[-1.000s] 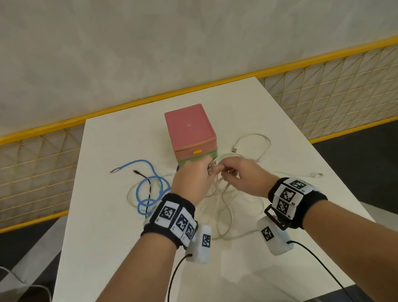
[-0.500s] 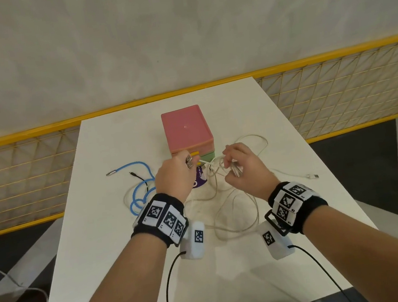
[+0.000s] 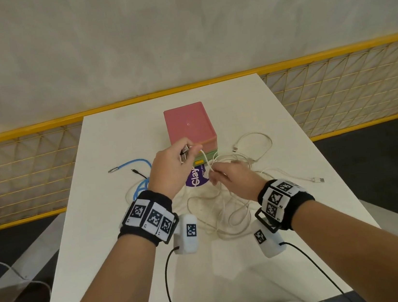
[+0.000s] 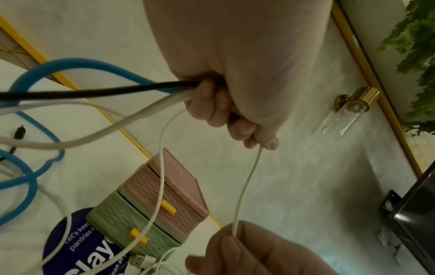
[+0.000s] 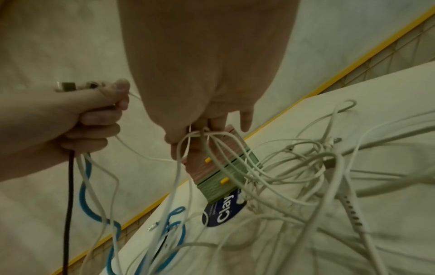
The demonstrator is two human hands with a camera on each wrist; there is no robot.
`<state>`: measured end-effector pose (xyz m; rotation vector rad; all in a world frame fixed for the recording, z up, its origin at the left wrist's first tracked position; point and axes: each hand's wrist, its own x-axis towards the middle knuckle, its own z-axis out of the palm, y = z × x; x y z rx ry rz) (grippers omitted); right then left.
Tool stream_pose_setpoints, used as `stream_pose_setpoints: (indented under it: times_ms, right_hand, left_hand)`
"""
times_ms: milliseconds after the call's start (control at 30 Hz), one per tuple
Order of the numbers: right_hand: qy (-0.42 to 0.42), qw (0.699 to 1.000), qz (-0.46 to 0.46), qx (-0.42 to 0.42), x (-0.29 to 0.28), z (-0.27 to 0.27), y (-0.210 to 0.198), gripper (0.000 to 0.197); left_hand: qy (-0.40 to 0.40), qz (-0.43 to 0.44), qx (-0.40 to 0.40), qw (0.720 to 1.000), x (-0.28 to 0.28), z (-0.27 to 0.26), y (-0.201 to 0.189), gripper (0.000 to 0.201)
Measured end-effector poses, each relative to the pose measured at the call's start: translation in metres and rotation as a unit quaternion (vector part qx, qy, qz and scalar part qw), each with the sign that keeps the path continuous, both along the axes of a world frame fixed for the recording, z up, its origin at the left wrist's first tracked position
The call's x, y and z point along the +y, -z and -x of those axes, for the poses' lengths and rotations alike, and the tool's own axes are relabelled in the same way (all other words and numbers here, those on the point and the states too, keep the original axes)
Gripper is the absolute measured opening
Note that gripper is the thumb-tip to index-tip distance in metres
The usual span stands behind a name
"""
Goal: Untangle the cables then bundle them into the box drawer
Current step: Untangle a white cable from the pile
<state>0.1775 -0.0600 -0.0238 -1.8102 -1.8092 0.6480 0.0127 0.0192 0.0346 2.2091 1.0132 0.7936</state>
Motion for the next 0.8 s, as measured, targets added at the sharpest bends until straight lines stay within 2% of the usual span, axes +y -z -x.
stream_pose_setpoints:
  times_ms: [67, 200, 267, 333, 367, 433, 500, 633, 700, 767, 800]
  right_hand:
    - [-0.008, 1.000, 0.017, 0.021, -0.001, -0.001, 0.006, 0.023]
    - [0.006, 0.999, 0.036, -0.010, -0.009, -0.012, 0.015, 0.027]
    - [0.009, 1.000, 0.020, -0.012, -0.010, -0.011, 0.014, 0.028]
    - [0.007, 1.000, -0.023, -0.003, -0.009, -0.007, 0.009, 0.027]
    - [0.003, 0.999, -0.045, 0.003, -0.008, -0.005, 0.005, 0.027]
    - [-0.009, 0.998, -0.061, 0.007, -0.008, -0.003, 0.003, 0.025]
    - [-0.009, 0.999, -0.036, -0.009, -0.012, -0.008, 0.006, 0.025]
    - [0.029, 0.998, 0.044, -0.031, -0.023, -0.020, 0.009, 0.025]
    - [0.030, 0.999, 0.025, -0.026, -0.021, -0.016, 0.005, 0.025]
    - [0.022, 1.000, -0.012, -0.012, -0.017, -0.008, 0.001, 0.024]
    - [0.018, 0.999, -0.024, -0.010, -0.015, -0.005, -0.001, 0.023]
  left_hand:
    - [-0.047, -0.018, -0.016, 0.999, 0.003, 0.005, -0.001, 0.025]
    - [-0.168, -0.021, -0.068, 0.983, 0.011, 0.017, 0.001, 0.017]
    - [-0.123, -0.011, -0.020, 0.992, 0.006, 0.015, 0.001, 0.043]
    - [-0.022, -0.005, 0.091, 0.996, -0.005, 0.009, 0.003, 0.054]
    - [0.022, -0.010, 0.149, 0.988, -0.009, 0.004, 0.007, 0.049]
    - [0.042, -0.030, 0.227, 0.973, -0.010, -0.001, 0.018, 0.028]
    - [0.025, -0.039, 0.227, 0.973, -0.007, -0.001, 0.022, 0.032]
    - [-0.029, -0.035, 0.168, 0.985, 0.007, 0.009, 0.014, 0.027]
    - [0.000, -0.006, 0.167, 0.986, 0.002, 0.007, 0.007, 0.024]
    - [0.049, 0.030, 0.184, 0.981, -0.010, 0.000, 0.007, 0.031]
    - [0.058, 0.020, 0.200, 0.978, -0.015, -0.003, 0.009, 0.027]
